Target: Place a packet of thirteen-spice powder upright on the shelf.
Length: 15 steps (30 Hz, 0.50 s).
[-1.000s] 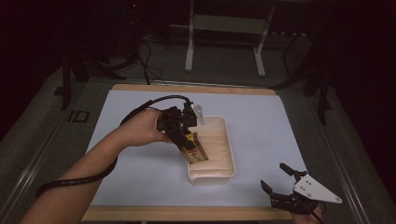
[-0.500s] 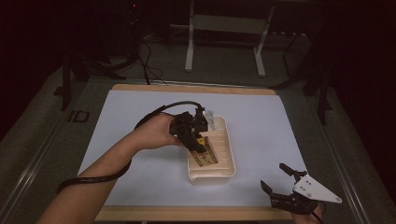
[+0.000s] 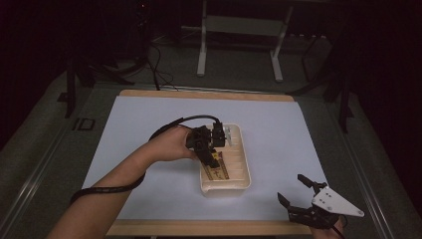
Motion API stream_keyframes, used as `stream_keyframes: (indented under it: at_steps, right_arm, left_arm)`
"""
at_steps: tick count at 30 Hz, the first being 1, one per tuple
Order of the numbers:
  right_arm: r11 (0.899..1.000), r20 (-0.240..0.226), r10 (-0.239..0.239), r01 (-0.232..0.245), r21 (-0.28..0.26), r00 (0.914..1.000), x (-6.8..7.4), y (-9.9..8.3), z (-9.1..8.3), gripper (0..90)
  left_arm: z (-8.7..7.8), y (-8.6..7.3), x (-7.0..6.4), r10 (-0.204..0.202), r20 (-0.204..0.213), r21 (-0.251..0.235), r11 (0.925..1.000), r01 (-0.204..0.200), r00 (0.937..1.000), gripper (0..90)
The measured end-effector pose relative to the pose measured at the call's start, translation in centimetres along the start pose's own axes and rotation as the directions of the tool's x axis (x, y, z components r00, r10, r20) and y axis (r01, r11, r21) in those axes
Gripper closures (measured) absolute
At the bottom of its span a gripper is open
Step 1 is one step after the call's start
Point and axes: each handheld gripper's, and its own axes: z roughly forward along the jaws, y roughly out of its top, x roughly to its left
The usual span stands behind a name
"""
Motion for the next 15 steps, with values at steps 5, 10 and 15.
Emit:
stream_keyframes:
  at_steps: [5, 10, 15]
  right_arm:
    - [1.000, 0.000, -0.002, 0.002, 0.000, 1.0000, 0.0, 0.0, 0.0, 15.2]
    - [1.000, 0.000, -0.002, 0.002, 0.000, 1.0000, 0.0, 0.0, 0.0, 15.1]
    - [1.000, -0.001, -0.002, 0.002, -0.001, 1.0000, 0.0, 0.0, -0.1, 15.2]
  left_arm:
    - [1.2, 0.3, 0.1, 0.006, -0.003, 0.032, 0.9995, -0.006, 1.0000, 67.8]
    - [2.4, 0.7, 0.3, 0.012, 0.001, 0.052, 0.9986, -0.012, 0.9999, 67.7]
    - [3.6, 1.1, 0.3, 0.018, -0.002, 0.055, 0.9983, -0.018, 0.9998, 67.6]
